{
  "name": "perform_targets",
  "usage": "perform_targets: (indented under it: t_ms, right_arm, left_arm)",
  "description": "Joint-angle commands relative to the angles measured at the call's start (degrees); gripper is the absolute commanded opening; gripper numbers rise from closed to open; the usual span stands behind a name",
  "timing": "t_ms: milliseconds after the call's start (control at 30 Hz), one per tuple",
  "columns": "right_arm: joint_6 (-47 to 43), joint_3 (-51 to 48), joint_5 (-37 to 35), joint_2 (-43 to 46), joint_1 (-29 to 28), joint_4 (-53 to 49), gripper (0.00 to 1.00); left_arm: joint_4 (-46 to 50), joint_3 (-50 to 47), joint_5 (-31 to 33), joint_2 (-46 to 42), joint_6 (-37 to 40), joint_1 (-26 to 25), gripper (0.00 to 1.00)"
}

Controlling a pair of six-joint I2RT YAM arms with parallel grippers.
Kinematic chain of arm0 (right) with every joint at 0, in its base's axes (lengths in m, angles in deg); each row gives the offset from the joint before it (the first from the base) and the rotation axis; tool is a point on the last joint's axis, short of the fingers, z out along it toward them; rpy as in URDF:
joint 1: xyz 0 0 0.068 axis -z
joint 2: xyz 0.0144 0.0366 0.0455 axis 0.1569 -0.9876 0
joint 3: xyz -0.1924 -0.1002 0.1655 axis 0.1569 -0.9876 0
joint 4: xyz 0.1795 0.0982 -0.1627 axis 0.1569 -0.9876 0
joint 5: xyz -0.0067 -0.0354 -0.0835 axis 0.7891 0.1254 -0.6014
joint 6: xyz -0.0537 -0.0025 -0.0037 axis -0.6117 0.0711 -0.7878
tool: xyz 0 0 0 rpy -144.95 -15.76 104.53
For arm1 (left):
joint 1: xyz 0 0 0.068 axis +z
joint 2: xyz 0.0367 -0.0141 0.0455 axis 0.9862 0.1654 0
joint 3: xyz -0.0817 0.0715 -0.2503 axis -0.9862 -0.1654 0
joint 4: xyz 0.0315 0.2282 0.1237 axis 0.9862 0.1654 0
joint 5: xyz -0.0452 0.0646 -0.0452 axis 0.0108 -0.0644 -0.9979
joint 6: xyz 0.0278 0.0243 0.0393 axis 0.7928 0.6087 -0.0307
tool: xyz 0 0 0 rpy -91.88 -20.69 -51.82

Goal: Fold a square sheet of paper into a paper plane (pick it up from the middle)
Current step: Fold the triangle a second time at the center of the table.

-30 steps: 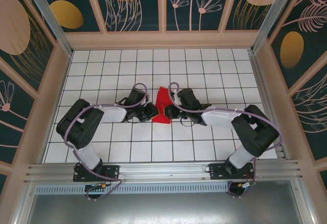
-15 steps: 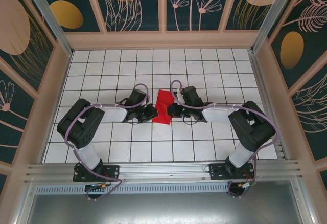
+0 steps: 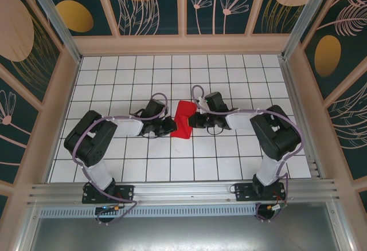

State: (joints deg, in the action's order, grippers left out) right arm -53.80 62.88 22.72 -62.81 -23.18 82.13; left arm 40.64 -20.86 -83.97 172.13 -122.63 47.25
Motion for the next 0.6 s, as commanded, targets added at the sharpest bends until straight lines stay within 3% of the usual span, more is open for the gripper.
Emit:
perform_targets:
  t_ms: [0,567]
  right_arm:
    - [-3.30,2.72,3.33,-1.83,0.56,-1.89,0.13]
    - [-5.78,4.40,2.71,-4.53,0.55,-3.75,0.13]
  left_arm:
    - [4.99,-0.01,3.39,1.60,2.04,0.21,0.15]
    - [5.55,0.80,3.26,1.87,2.64,0.20,0.15]
